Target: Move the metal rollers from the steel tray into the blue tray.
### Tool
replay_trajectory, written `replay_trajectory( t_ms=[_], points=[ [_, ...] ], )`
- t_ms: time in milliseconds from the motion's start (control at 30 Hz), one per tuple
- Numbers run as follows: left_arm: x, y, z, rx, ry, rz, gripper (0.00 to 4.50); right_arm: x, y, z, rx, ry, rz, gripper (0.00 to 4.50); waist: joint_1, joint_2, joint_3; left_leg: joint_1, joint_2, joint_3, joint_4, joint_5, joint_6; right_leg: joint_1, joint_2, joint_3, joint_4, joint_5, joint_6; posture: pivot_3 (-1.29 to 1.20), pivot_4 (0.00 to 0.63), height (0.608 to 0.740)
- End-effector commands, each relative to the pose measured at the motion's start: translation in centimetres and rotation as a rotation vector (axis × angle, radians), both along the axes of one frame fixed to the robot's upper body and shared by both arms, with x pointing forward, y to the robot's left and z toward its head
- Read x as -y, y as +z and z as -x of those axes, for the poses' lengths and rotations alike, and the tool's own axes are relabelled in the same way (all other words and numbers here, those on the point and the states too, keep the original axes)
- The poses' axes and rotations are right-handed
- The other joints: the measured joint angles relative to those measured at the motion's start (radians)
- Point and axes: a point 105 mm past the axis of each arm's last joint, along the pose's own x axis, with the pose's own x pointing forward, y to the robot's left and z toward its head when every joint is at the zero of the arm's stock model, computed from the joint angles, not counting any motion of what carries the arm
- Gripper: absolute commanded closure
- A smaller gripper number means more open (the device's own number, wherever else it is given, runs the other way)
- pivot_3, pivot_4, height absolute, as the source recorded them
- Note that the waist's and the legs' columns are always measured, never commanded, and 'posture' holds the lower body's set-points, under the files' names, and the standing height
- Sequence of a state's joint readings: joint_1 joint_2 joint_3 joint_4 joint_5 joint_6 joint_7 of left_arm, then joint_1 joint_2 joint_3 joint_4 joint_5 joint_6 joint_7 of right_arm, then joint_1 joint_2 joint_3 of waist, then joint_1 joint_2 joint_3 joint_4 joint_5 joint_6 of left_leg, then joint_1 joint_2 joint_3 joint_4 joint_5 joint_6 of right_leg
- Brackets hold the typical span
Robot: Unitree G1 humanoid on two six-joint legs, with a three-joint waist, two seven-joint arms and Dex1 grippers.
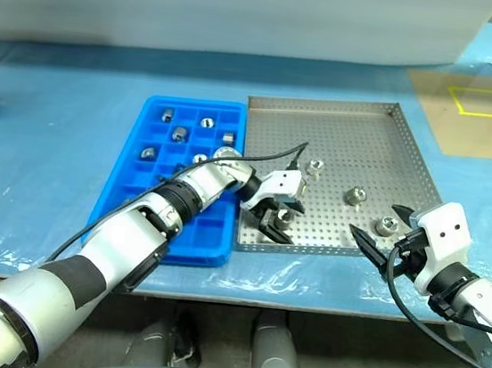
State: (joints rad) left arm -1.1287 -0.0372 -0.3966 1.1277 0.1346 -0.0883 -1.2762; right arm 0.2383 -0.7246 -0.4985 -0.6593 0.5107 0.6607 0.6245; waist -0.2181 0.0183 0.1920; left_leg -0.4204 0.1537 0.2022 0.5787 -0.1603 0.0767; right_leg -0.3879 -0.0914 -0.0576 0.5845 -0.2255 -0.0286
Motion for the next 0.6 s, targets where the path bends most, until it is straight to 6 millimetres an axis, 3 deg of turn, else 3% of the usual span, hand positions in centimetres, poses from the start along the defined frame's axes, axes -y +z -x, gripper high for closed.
replay_trajectory(
  t_ms=[33,333,467,533,600],
  points=[
    [-0.3,-0.2,-0.4,0.016,0.025,-0.014,0.02,0.0,1.2,0.1,0.063,-0.002,0.035,0.0,-0.016,0.0,0.0,0.0,-0.001,0.0,0.0,0.0,0.001,0.001,-0.001,0.0,-0.001,0.0,0.001,-0.74,0.15,0.74],
    [-1.1,-0.7,-1.2,-0.008,0.098,-0.053,0.02,0.0,1.0,-0.5,0.072,-0.002,0.047,0.0,-0.051,0.0,0.0,0.0,-0.002,-0.002,0.002,-0.004,0.001,0.008,-0.002,-0.004,-0.009,-0.001,0.002,-0.73,0.15,0.74],
    [-0.8,-0.8,-2.0,0.039,0.176,-0.033,0.9,-0.1,1.1,-0.7,0.077,0.005,0.051,0.0,-0.062,0.0,0.0,0.001,-0.002,-0.004,0.002,-0.004,0.001,0.011,-0.003,-0.006,-0.012,-0.001,0.002,-0.73,0.15,0.74],
    [-0.8,-0.9,-2.3,0.051,0.196,-0.04,0.9,-0.2,1.1,-0.7,0.079,0.008,0.05,0.0,-0.067,0.0,0.0,0.001,-0.003,-0.005,0.003,-0.005,0.003,0.014,-0.003,-0.007,-0.013,-0.001,0.002,-0.73,0.15,0.74],
    [-1.2,-1.2,-1.9,0.037,0.161,-0.05,1.31,-0.2,1.1,-0.8,0.081,0.01,0.051,0.0,-0.072,0.0,0.0,0.002,-0.003,-0.006,0.003,-0.006,0.004,0.015,-0.004,-0.008,-0.013,-0.001,0.002,-0.72,0.15,0.74]
  ],
)
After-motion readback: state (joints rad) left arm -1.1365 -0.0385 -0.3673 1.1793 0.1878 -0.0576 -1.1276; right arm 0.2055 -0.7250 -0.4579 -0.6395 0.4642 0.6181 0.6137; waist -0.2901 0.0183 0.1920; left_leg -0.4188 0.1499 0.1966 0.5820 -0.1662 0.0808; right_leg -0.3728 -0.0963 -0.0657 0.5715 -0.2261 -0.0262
